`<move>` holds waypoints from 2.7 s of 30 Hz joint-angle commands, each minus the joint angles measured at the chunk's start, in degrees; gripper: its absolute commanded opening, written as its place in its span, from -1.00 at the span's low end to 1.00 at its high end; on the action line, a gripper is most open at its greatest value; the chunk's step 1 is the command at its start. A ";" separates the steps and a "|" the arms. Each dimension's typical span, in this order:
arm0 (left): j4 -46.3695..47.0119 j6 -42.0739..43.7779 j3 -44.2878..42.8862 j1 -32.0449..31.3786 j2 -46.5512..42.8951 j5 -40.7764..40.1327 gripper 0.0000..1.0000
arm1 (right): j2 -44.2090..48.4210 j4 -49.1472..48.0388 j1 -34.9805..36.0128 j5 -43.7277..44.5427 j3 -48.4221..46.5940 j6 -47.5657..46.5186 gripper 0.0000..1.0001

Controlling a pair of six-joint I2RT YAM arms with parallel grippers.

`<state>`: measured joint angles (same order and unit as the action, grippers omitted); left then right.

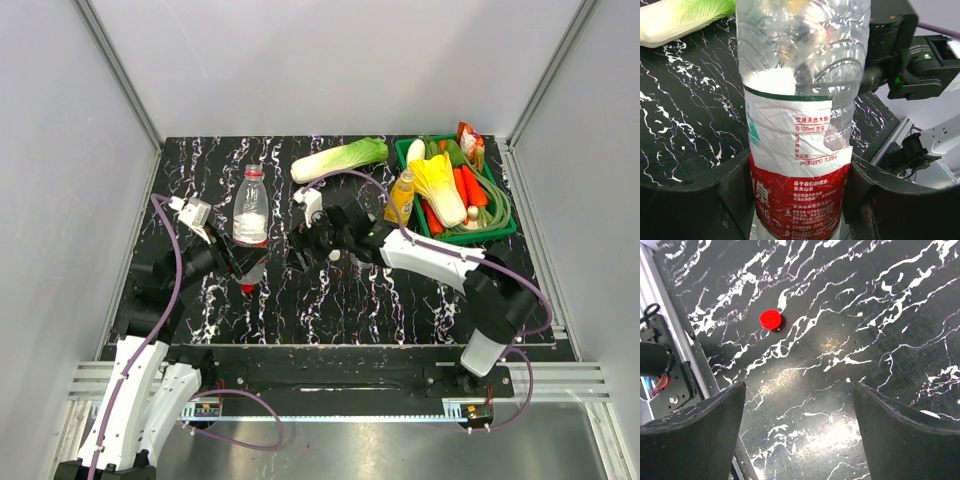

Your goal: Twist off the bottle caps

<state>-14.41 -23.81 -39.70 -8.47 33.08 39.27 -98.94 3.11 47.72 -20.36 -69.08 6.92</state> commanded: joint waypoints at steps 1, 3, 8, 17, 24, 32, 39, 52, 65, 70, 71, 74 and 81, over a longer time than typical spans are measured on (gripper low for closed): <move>2.46 -0.36 0.15 0.38 -0.56 0.28 0.22 | 6.38 -2.50 0.44 2.16 0.61 0.90 0.87; 2.29 -0.44 0.15 0.30 -0.56 0.28 0.23 | 8.48 -2.50 0.53 2.60 0.79 0.99 0.91; 2.11 -0.62 0.15 0.30 -0.39 1.51 0.23 | 14.72 -2.50 0.44 3.13 1.05 2.30 0.99; 3.25 -1.06 -0.38 0.21 0.49 6.34 0.25 | 24.14 -8.12 -3.86 -6.35 -1.32 13.46 0.99; 7.38 -3.78 0.77 -0.49 1.02 10.83 0.26 | 22.30 -20.67 -11.94 -21.63 -1.14 30.50 0.99; 8.17 -3.26 0.15 -7.51 2.77 8.55 0.28 | 18.08 -29.21 -13.27 -28.15 -2.73 38.61 0.98; 8.44 -1.41 -1.69 -16.74 7.96 3.63 0.27 | 16.85 -32.63 -13.27 -29.21 -2.55 41.94 0.93; 8.44 -0.27 -2.84 -21.24 11.04 0.20 0.27 | 15.18 -36.61 -13.27 -32.64 -2.38 46.52 0.05; 8.35 0.08 -2.49 -21.33 10.86 -0.94 0.29 | 15.53 -31.86 -13.27 -32.46 -1.50 41.78 -1.00; 7.56 0.70 -2.40 -21.33 10.51 -2.09 0.53 | 16.67 -28.17 -13.27 -31.67 -1.76 38.27 -1.00; 7.30 0.78 -2.48 -21.33 10.51 -2.44 0.69 | 16.93 -26.68 -13.27 -31.15 -2.11 36.87 -1.00; 6.60 0.79 -2.49 -21.33 10.43 -4.37 0.94 | 18.42 -22.81 -13.27 -29.39 -2.11 33.52 -1.00; 6.24 1.05 -2.75 -21.33 10.69 -5.78 0.98 | 20.36 -16.57 -13.27 -26.49 -2.20 28.33 -1.00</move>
<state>-9.91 -23.53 -40.05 -30.04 44.10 35.73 -81.80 -16.43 34.11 -48.73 -69.19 39.64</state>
